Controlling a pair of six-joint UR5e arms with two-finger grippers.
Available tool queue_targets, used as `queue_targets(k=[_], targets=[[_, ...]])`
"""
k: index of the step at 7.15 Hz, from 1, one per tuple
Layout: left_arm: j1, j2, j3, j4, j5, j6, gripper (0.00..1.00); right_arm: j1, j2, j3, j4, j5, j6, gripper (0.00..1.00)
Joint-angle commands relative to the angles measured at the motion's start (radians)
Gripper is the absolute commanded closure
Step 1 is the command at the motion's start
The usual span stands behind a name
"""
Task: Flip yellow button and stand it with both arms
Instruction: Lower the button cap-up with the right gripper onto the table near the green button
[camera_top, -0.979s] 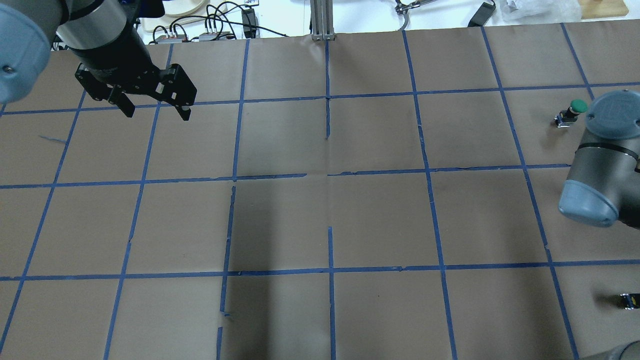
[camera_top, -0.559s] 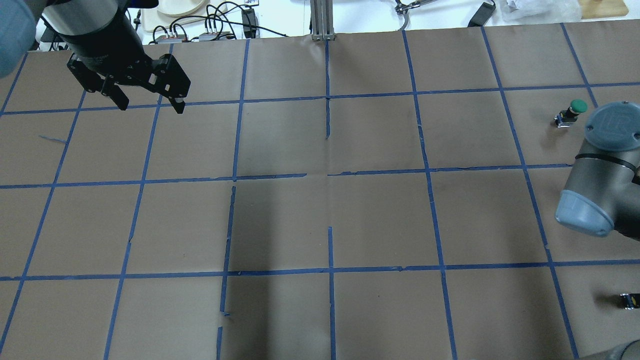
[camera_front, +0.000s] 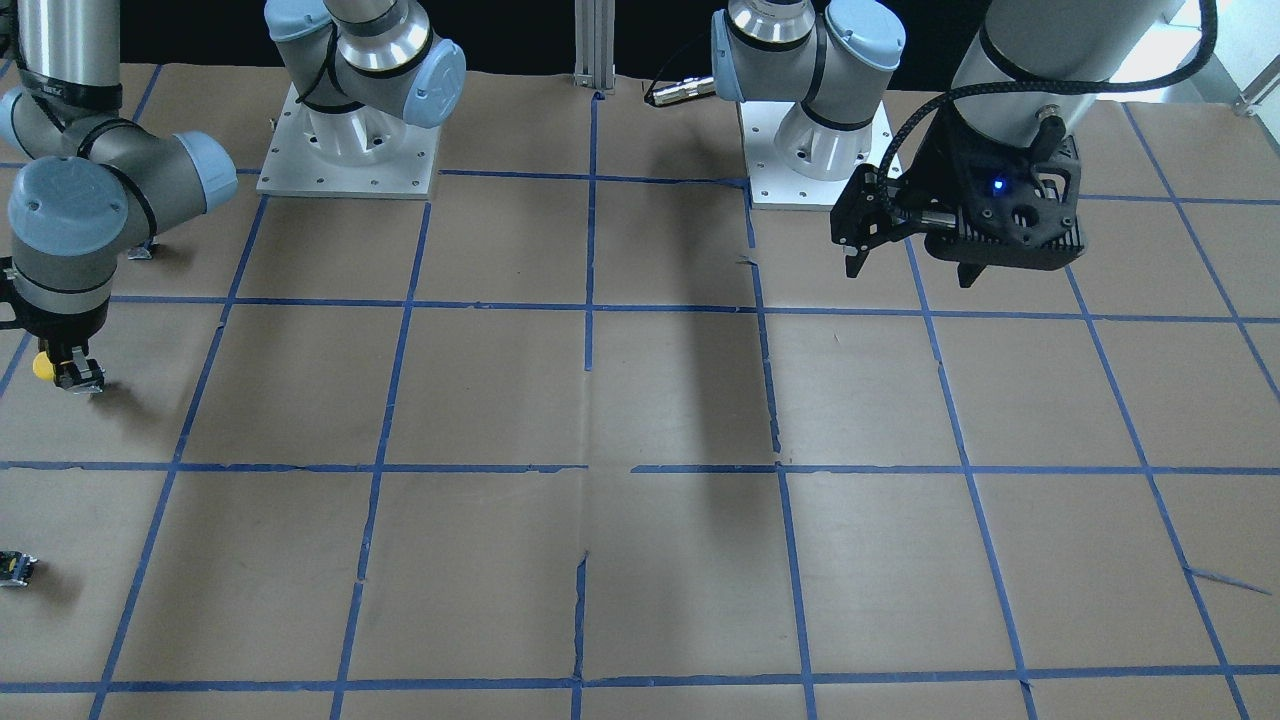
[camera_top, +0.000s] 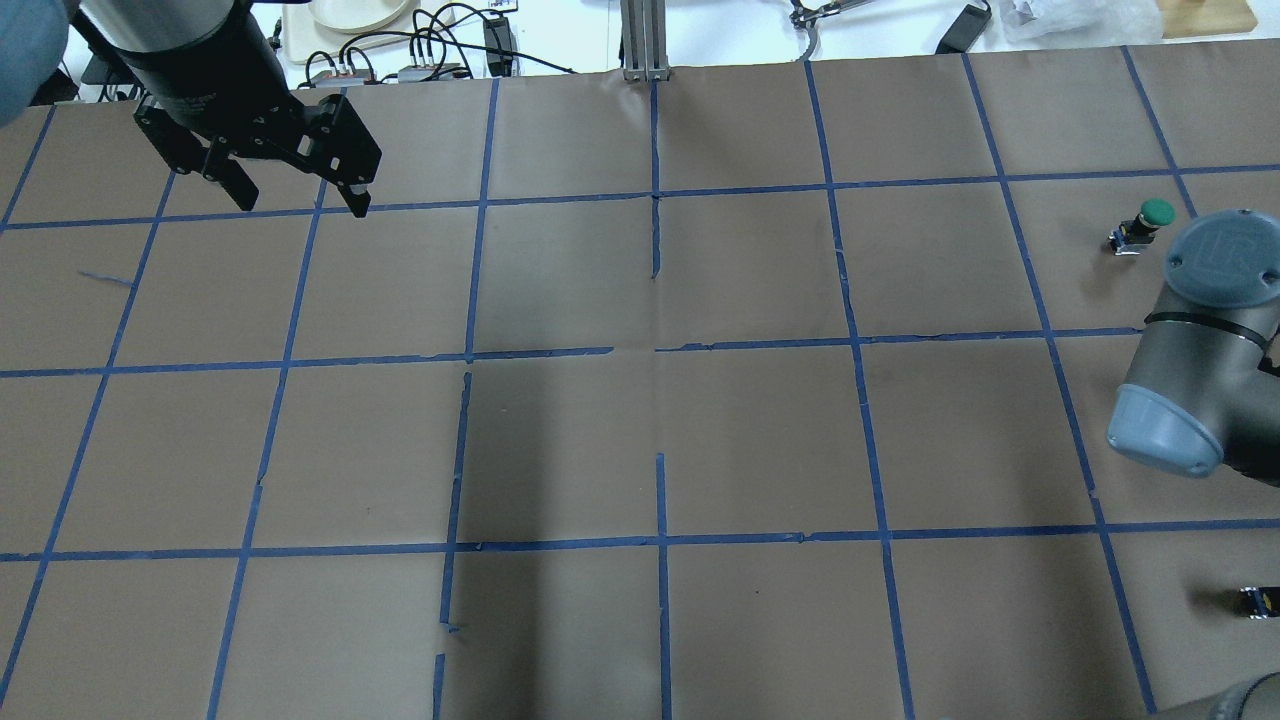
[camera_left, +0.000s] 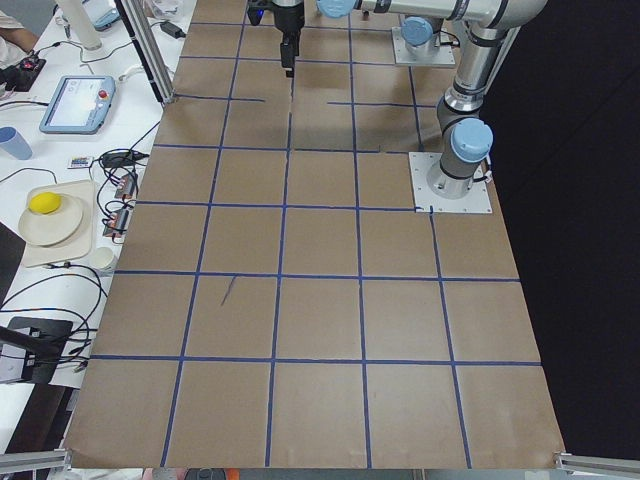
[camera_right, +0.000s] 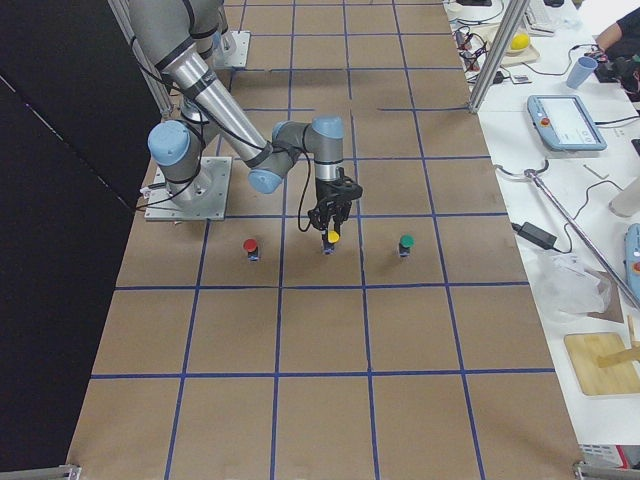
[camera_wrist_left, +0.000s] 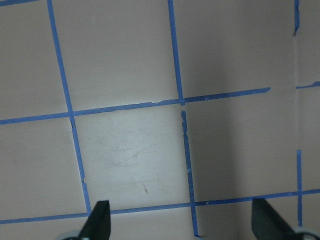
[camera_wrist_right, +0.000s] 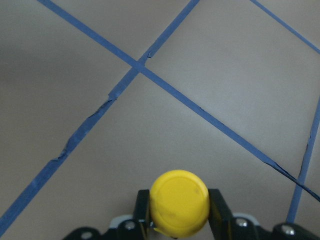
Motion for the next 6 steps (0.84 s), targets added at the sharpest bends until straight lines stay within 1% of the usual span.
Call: queue_targets(k=[1, 2, 3, 5, 6], targets=[[-0.003, 0.001, 0.001, -0.003, 0.010, -0.023, 0.00, 0.000, 0.001, 0.000, 0.002, 0.000, 0.000, 0.61], [-0.003, 0.001, -0.002, -0.001, 0.007, -0.031, 0.00, 0.000, 0.001, 0.000, 0.005, -0.003, -0.003, 0.23], [-0.003, -0.005, 0.001, 0.002, 0.006, -0.041, 0.00, -0.002, 0.001, 0.000, 0.009, -0.008, -0.001, 0.21], [-0.003, -0.001, -0.007, 0.002, 0.007, -0.042, 0.00, -0.002, -0.007, 0.000, 0.012, -0.009, -0.001, 0.11], [-0.001, -0.001, -0.005, 0.003, 0.007, -0.040, 0.00, 0.000, -0.014, -0.001, 0.018, -0.009, -0.026, 0.00]])
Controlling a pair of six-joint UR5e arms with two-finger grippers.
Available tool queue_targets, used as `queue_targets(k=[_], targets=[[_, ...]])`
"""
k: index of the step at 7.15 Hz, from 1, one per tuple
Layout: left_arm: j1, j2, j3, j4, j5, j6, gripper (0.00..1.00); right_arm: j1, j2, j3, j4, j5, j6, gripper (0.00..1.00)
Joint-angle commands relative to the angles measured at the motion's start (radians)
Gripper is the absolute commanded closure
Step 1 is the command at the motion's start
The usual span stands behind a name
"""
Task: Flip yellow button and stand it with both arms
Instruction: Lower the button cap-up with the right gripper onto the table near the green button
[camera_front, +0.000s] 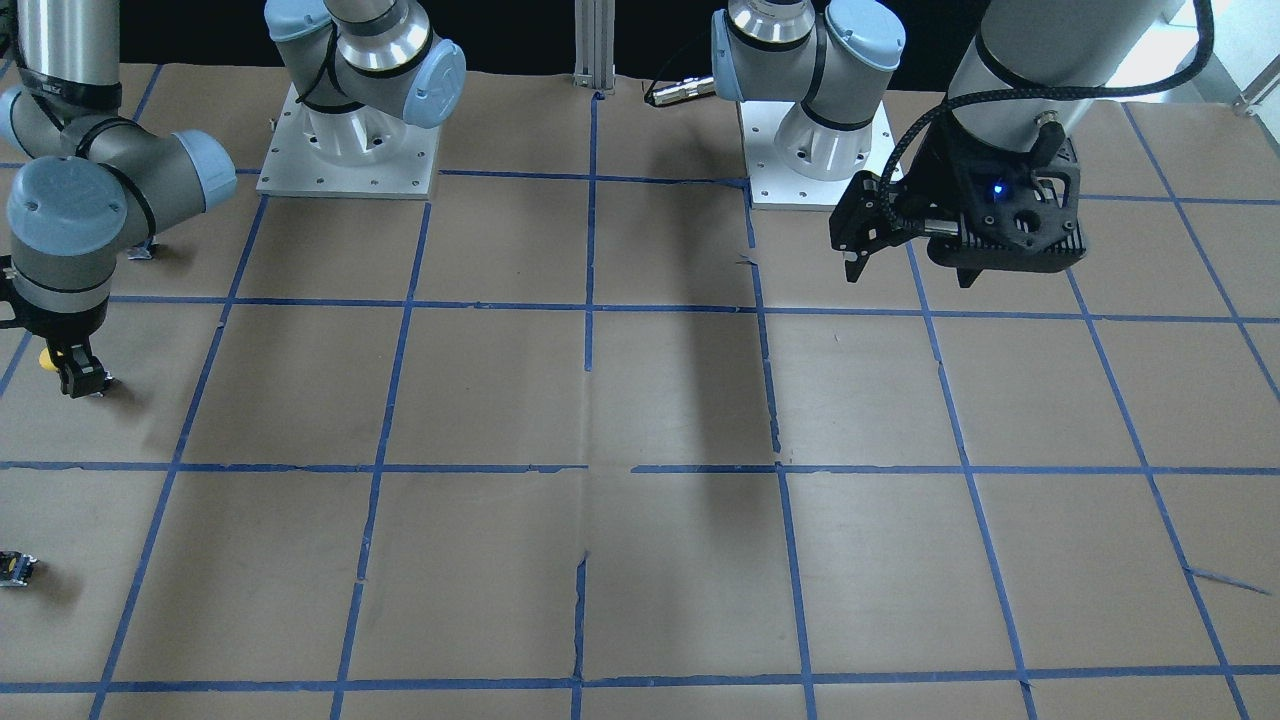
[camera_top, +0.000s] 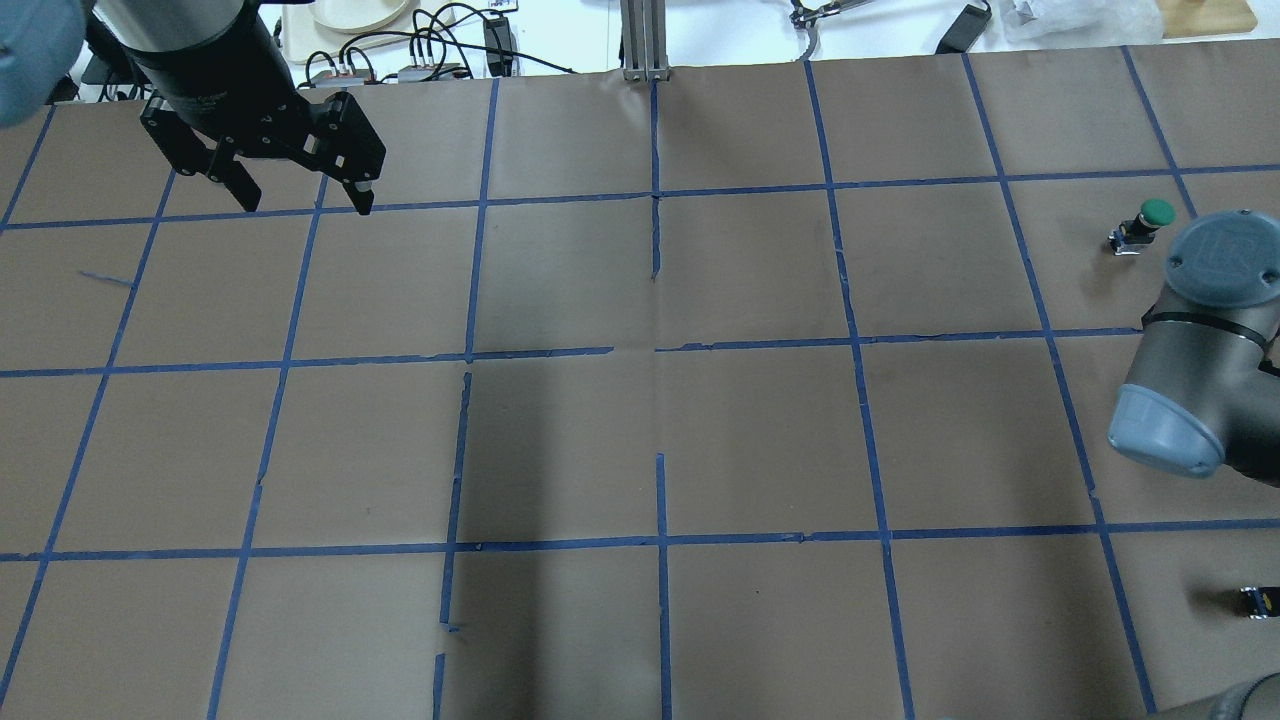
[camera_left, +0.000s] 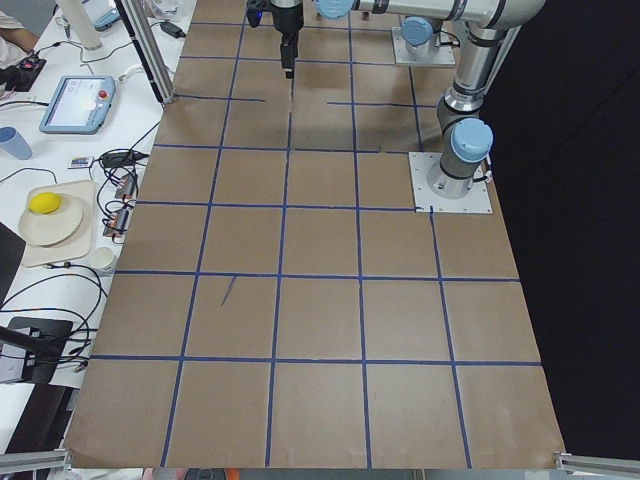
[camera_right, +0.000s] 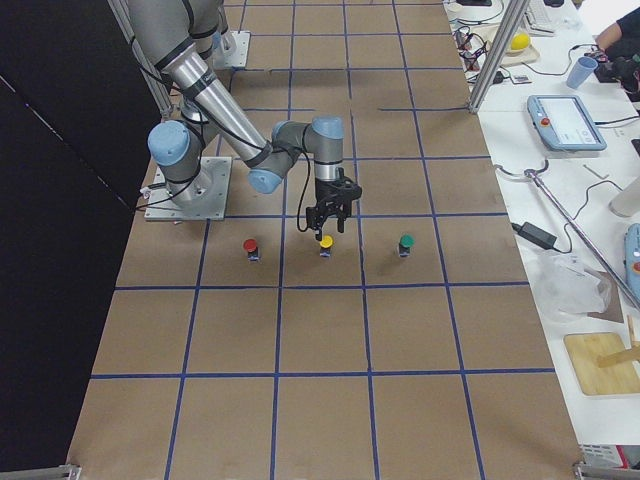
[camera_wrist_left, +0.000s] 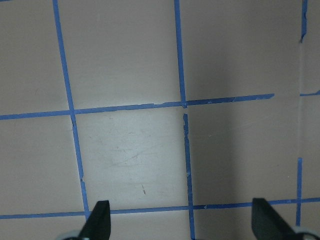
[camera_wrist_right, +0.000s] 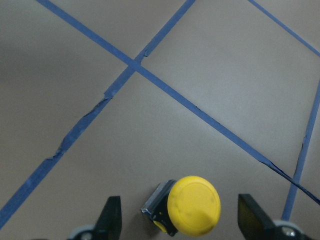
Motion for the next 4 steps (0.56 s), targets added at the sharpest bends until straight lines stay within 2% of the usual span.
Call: queue_targets(k=[1, 2, 3, 4], targets=[[0.001, -0.001, 0.005, 0.001, 0.000, -0.001, 0.00, 0.001, -0.032, -0.010, 0.066, 0.007, -0.023, 0.00], [0.001, -0.001, 0.005, 0.001, 0.000, 0.001, 0.00, 0.006, -0.096, -0.038, 0.196, 0.049, -0.025, 0.00], [0.001, -0.002, 0.005, 0.001, 0.000, -0.001, 0.00, 0.007, -0.188, -0.087, 0.411, 0.130, -0.032, 0.00], [0.001, 0.001, 0.000, 0.001, 0.000, -0.001, 0.00, 0.016, -0.230, -0.162, 0.609, 0.159, -0.066, 0.00]])
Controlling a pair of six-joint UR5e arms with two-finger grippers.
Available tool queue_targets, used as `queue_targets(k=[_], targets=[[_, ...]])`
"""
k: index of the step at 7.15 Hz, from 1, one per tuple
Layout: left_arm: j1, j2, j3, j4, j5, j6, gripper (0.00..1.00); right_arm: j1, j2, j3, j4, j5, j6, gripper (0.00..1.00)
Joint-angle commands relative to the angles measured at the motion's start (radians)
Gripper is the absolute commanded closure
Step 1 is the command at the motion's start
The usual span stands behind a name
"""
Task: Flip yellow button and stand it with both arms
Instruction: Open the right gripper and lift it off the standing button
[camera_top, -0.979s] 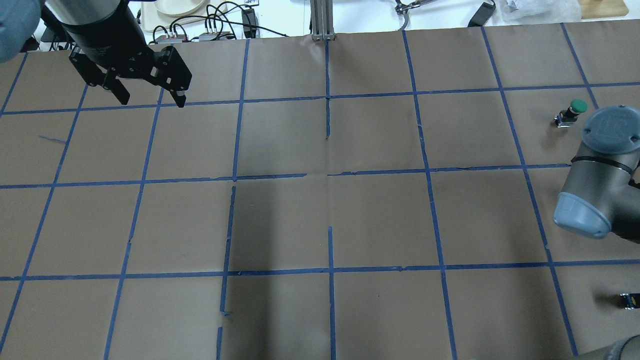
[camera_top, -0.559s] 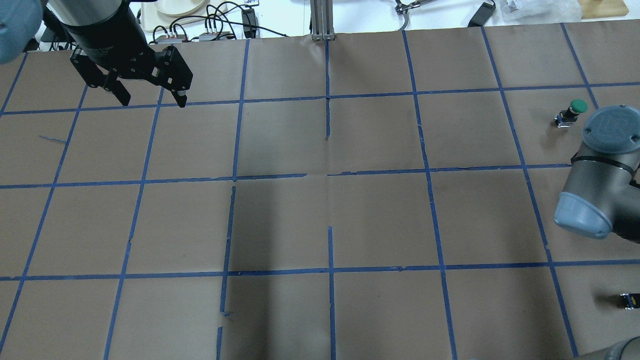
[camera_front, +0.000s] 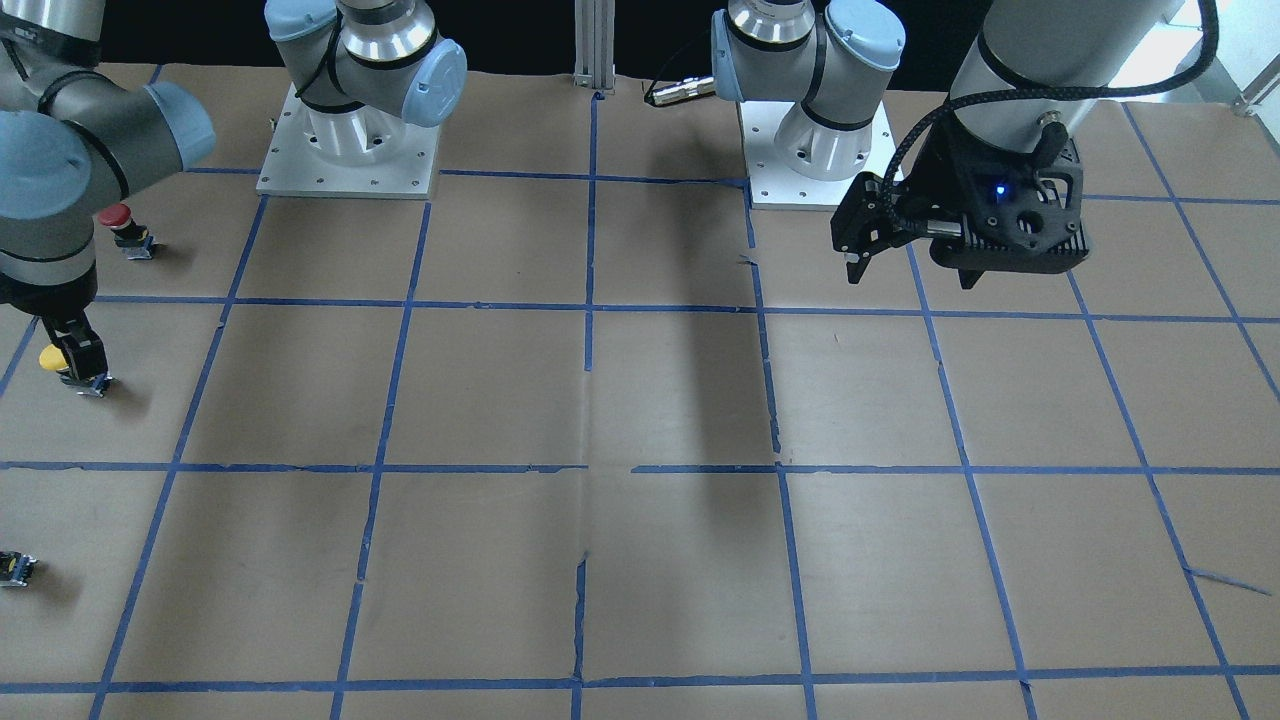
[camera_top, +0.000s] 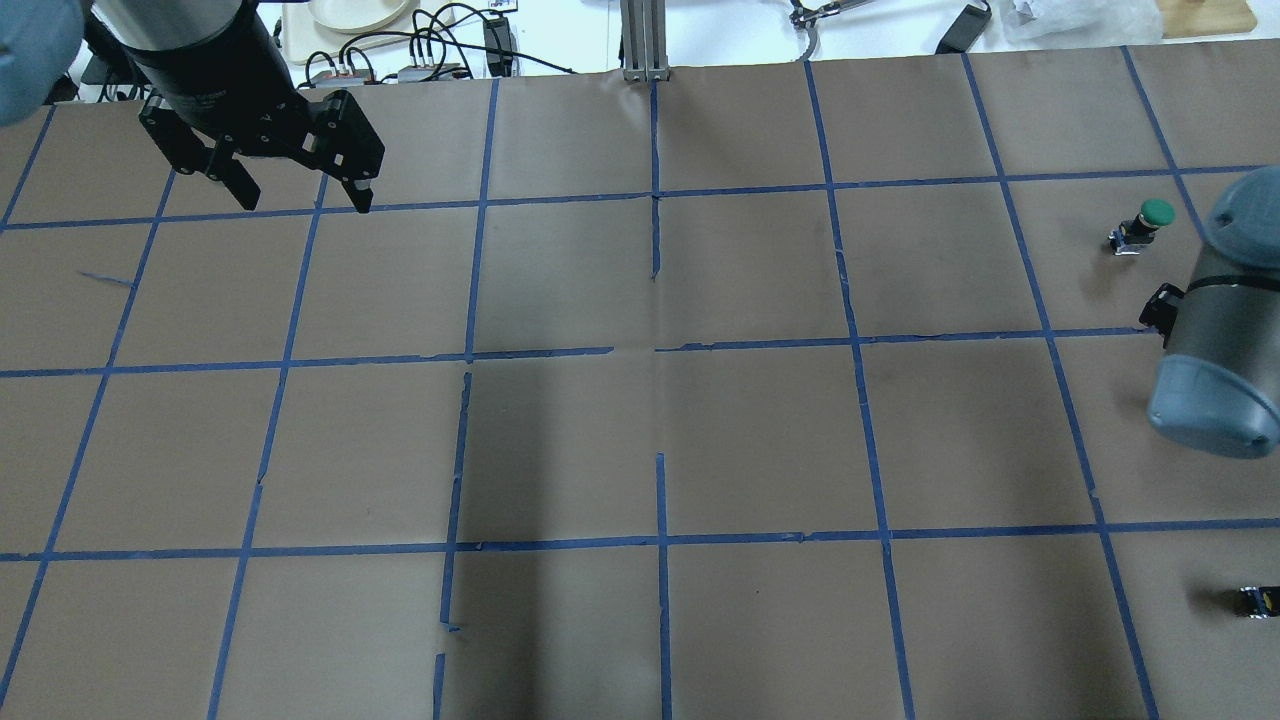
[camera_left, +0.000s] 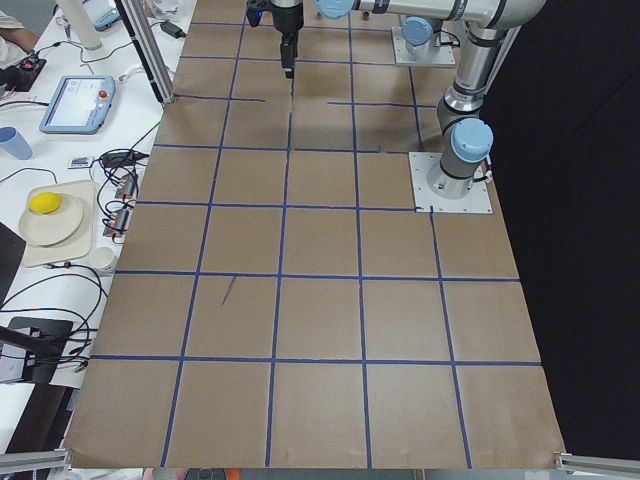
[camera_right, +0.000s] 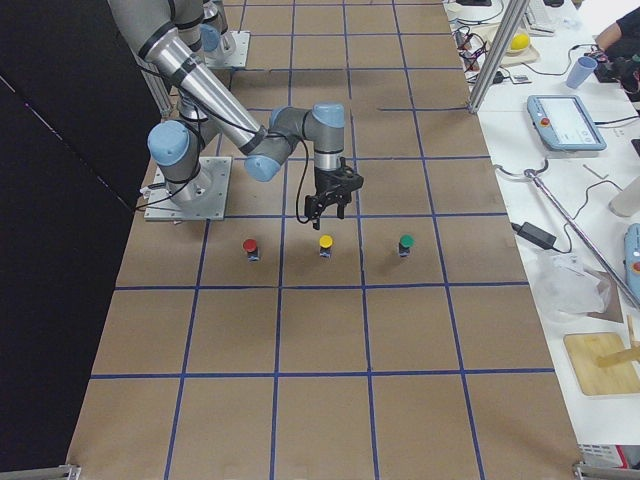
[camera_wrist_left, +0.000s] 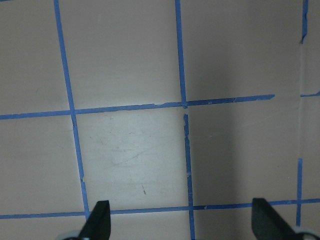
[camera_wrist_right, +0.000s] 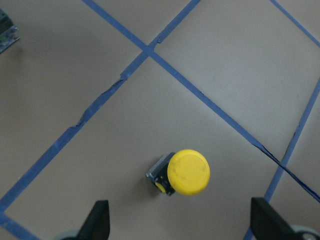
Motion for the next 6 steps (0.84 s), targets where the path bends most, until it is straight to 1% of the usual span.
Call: queue_targets(k=[1, 2, 3, 4, 5, 6], targets=[[0.000, 0.006, -0.008, 0.000, 0.000, 0.000, 0.00, 0.013, -0.071, -0.177, 0.389, 0.118, -0.105, 0.00], [0.000, 0.006, -0.006, 0.000, 0.000, 0.000, 0.00, 0.037, -0.071, -0.289, 0.556, 0.163, -0.112, 0.00], [0.002, 0.005, 0.001, 0.000, 0.000, 0.000, 0.00, 0.104, -0.062, -0.397, 0.711, 0.197, -0.112, 0.00], [0.002, 0.005, 0.000, 0.000, 0.000, 0.000, 0.00, 0.190, -0.054, -0.471, 0.791, 0.209, -0.112, 0.00], [0.002, 0.006, -0.002, 0.000, 0.000, 0.000, 0.00, 0.274, -0.065, -0.502, 0.800, 0.314, -0.109, 0.00], [0.002, 0.006, 0.000, 0.000, 0.000, 0.000, 0.00, 0.349, -0.083, -0.507, 0.827, 0.327, -0.106, 0.00]])
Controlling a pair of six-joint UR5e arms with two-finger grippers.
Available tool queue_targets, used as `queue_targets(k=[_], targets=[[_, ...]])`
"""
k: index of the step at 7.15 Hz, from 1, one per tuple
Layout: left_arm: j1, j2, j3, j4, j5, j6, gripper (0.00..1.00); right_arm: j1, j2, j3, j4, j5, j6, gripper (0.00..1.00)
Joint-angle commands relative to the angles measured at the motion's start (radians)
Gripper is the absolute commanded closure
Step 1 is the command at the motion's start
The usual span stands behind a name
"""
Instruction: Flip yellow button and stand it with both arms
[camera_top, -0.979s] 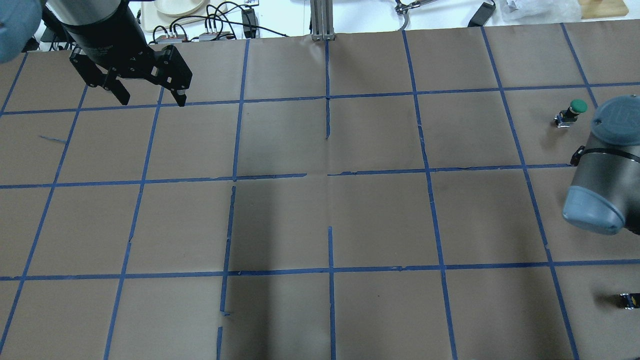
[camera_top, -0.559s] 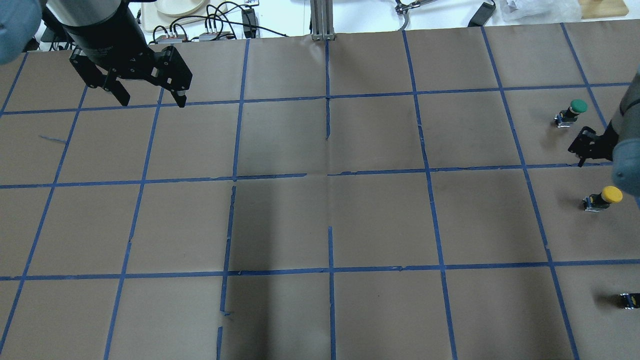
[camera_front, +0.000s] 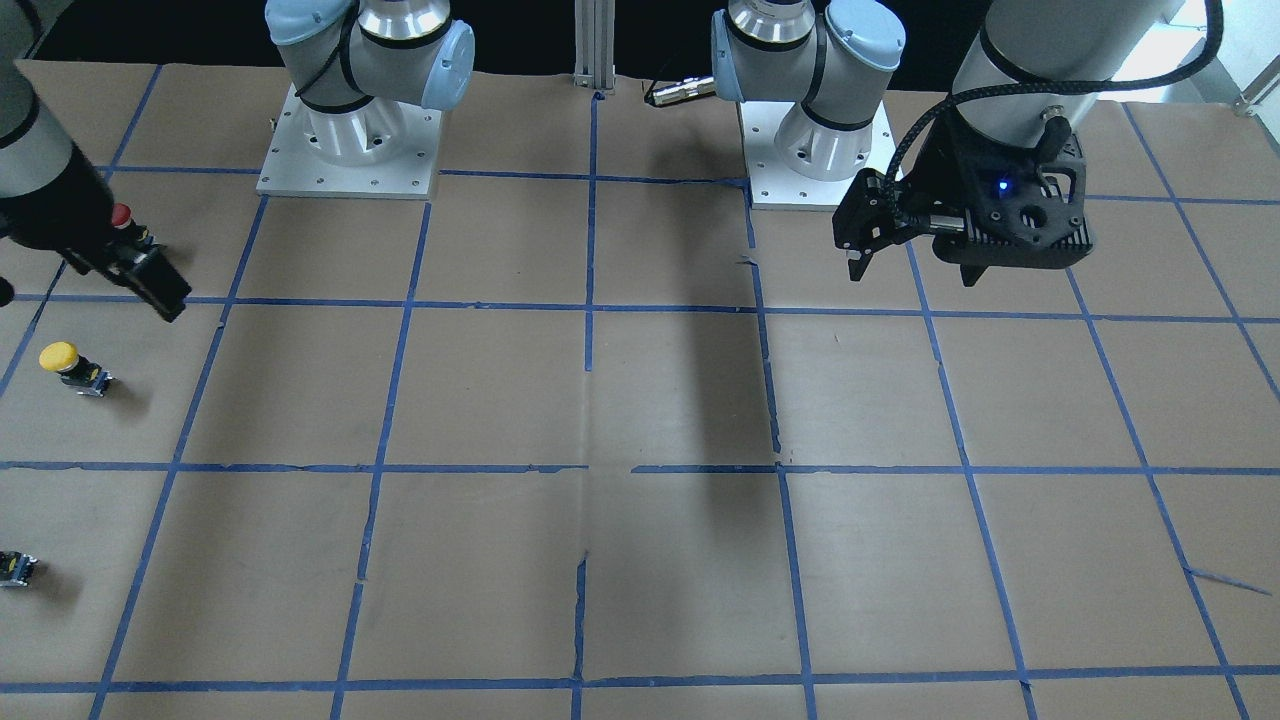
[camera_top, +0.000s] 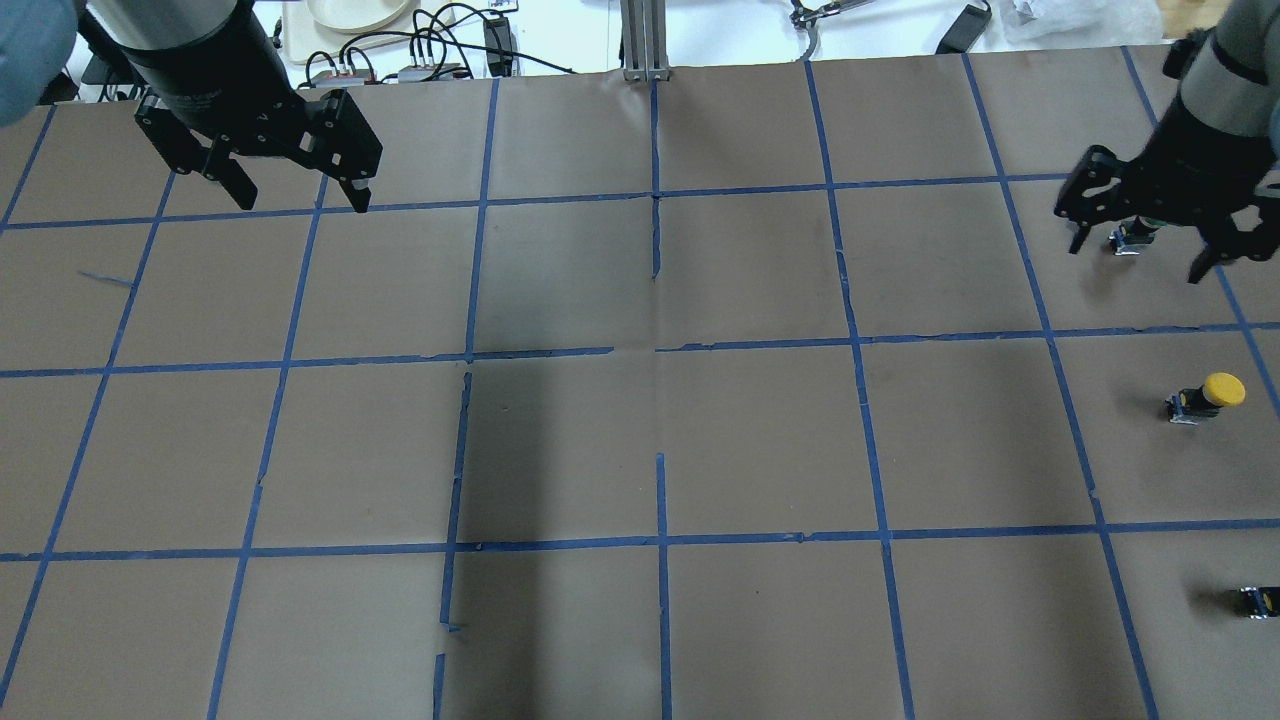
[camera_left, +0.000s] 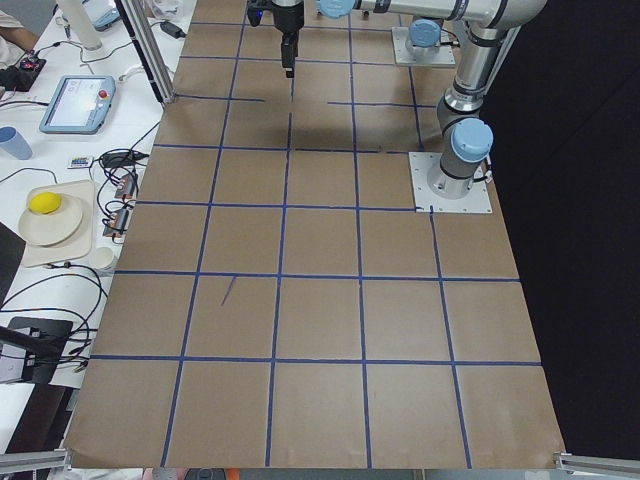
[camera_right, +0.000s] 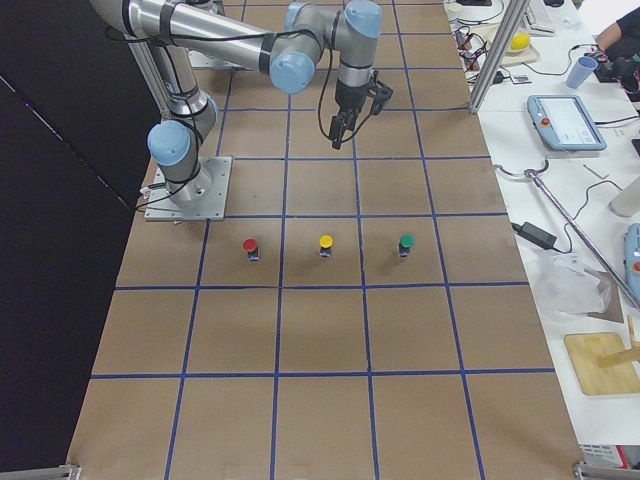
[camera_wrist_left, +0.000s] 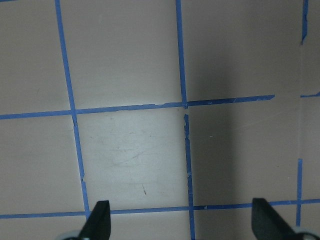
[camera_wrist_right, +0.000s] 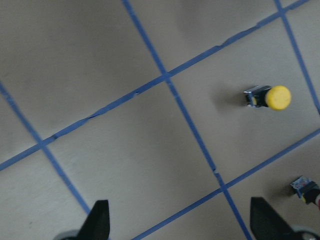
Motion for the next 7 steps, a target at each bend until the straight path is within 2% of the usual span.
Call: queue_targets(k=[1, 3, 7], targets=[[0.000, 0.000, -0.001, 0.000, 0.000, 0.000, 0.00, 0.166, -0.051, -0.044, 0.118, 0.052, 0.001, 0.00], [0.000, 0.002, -0.001, 0.000, 0.000, 0.000, 0.00, 0.283, -0.081, -0.049, 0.131, 0.060, -0.005, 0.00], [0.000, 0.002, -0.004, 0.000, 0.000, 0.001, 0.00, 0.233, -0.073, -0.043, 0.153, 0.108, -0.072, 0.00]])
